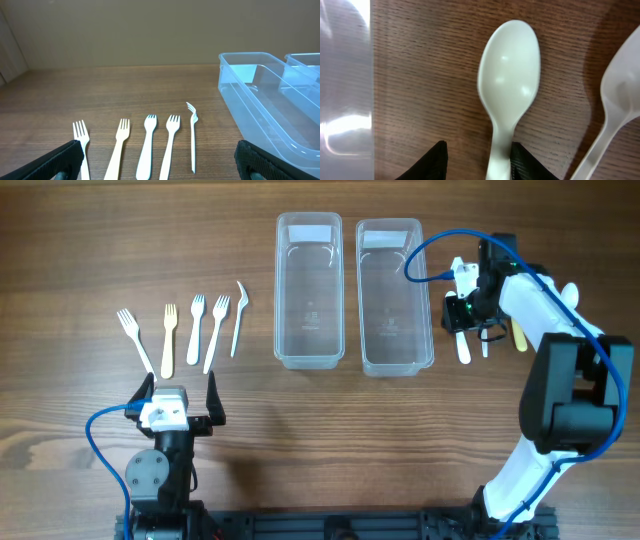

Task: Pack container
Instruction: 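Move the right gripper to the leftmost white spoon and grasp it, then lift the white spoon and lower it into the right container, release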

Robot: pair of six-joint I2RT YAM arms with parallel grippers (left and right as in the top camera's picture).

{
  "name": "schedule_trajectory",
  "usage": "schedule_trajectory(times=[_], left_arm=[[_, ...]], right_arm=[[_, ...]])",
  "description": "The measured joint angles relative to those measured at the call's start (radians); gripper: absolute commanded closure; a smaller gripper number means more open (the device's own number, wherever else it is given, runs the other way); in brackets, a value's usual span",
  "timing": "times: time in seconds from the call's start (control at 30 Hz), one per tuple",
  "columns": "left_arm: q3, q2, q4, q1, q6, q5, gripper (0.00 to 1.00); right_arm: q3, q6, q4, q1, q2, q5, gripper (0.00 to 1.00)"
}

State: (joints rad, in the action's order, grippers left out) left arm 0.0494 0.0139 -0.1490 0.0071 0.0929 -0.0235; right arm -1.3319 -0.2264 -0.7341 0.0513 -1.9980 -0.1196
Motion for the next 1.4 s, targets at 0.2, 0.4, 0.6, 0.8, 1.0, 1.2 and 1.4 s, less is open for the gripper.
schedule_trajectory(times=[0.2,0.4,0.6,0.8,1.0,1.2,1.4], left_arm=[[0.0,0.0,0.0,0.0,0.0,0.0,0.0],[0.0,0.0,0.0,0.0,0.0,0.0,0.0],[0.0,0.0,0.0,0.0,0.0,0.0,0.0],[0.0,0.0,0.0,0.0,0.0,0.0,0.0],[0.0,0.0,0.0,0.0,0.0,0.0,0.0],[0.0,0.0,0.0,0.0,0.0,0.0,0.0],[0.0,0.0,0.0,0.0,0.0,0.0,0.0]], right_arm=[[0.0,0.0,0.014,0.0,-0.02,0.028,0.6],[0.0,-0.001,0.026,0.0,-0.023,0.038,0.75],[0.0,-0.002,0.032,0.0,-0.024,0.042,0.83],[0.0,0.005,0.034,0.0,-0.024,0.042,0.87],[0.008,0.008,0.048,0.0,-0.024,0.042,0.91],[0.009,0.024,0.047,0.002,-0.022,0.042,0.96],[0.008,0.037,0.024,0.002,-0.006,0.043,0.96]])
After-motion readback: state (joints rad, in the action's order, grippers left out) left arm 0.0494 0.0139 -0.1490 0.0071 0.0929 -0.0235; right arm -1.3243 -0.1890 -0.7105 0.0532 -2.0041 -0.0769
